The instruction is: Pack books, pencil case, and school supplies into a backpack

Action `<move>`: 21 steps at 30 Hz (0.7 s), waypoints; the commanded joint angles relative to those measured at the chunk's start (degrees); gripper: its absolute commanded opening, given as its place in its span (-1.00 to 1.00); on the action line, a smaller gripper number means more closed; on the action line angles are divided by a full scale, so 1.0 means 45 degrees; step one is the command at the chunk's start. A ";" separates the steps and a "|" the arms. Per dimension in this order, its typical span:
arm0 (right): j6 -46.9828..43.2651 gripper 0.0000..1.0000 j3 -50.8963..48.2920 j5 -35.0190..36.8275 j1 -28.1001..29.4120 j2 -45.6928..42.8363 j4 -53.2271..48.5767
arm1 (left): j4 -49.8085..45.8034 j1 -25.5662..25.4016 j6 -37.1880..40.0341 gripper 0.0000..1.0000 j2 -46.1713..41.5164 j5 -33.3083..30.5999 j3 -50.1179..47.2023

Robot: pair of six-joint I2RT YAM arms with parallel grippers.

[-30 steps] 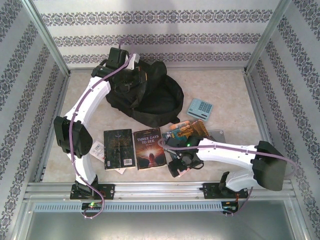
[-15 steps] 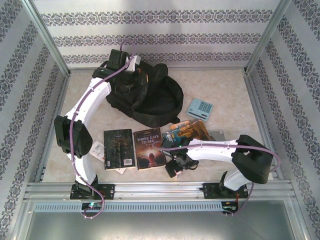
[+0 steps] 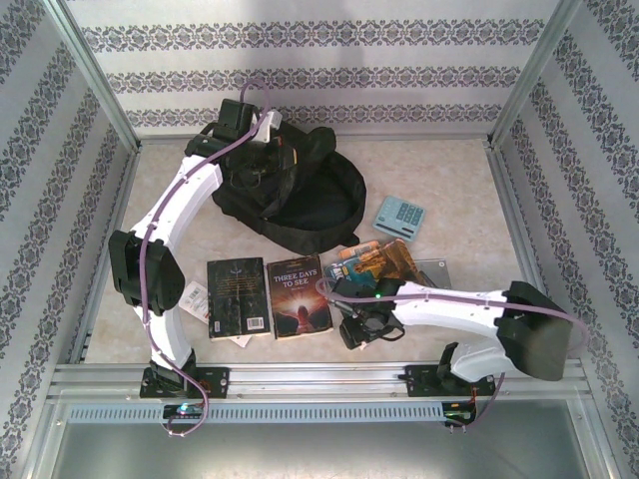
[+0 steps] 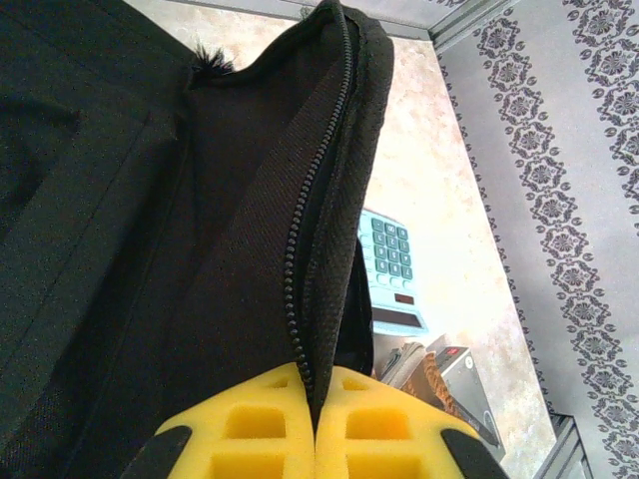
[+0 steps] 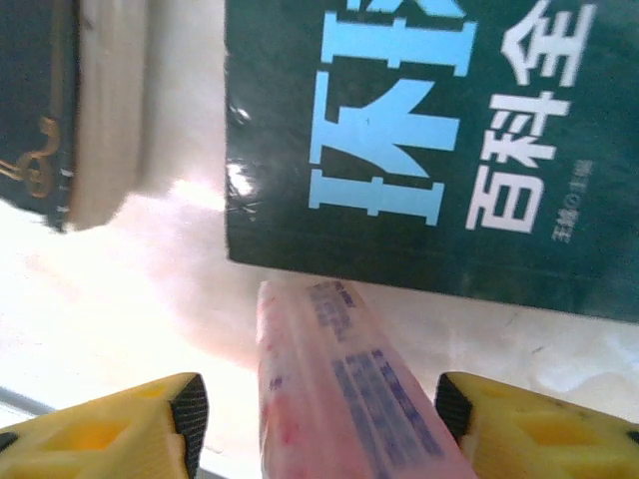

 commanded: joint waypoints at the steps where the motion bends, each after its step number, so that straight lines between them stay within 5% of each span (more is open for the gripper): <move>1: 0.0253 0.34 -0.0221 -0.0270 -0.0026 -0.0439 -0.0159 | 0.0632 0.0106 -0.0070 -1.00 -0.0338 0.0291 -0.0036; 7: 0.0354 0.16 -0.0478 -0.0469 -0.0126 -0.0460 0.0035 | 0.0610 0.0106 -0.0051 -1.00 -0.0387 0.0290 -0.0063; 14: 0.0472 -0.64 -0.0333 -0.0684 -0.0132 -0.1113 -0.0225 | 0.0593 0.0101 -0.0055 -1.00 -0.0413 0.0252 -0.0058; 21: 0.0127 -0.68 0.0989 -0.1443 -0.1826 -0.2795 -0.0768 | 0.0428 0.0121 -0.0037 -1.00 -0.0383 0.0367 0.0395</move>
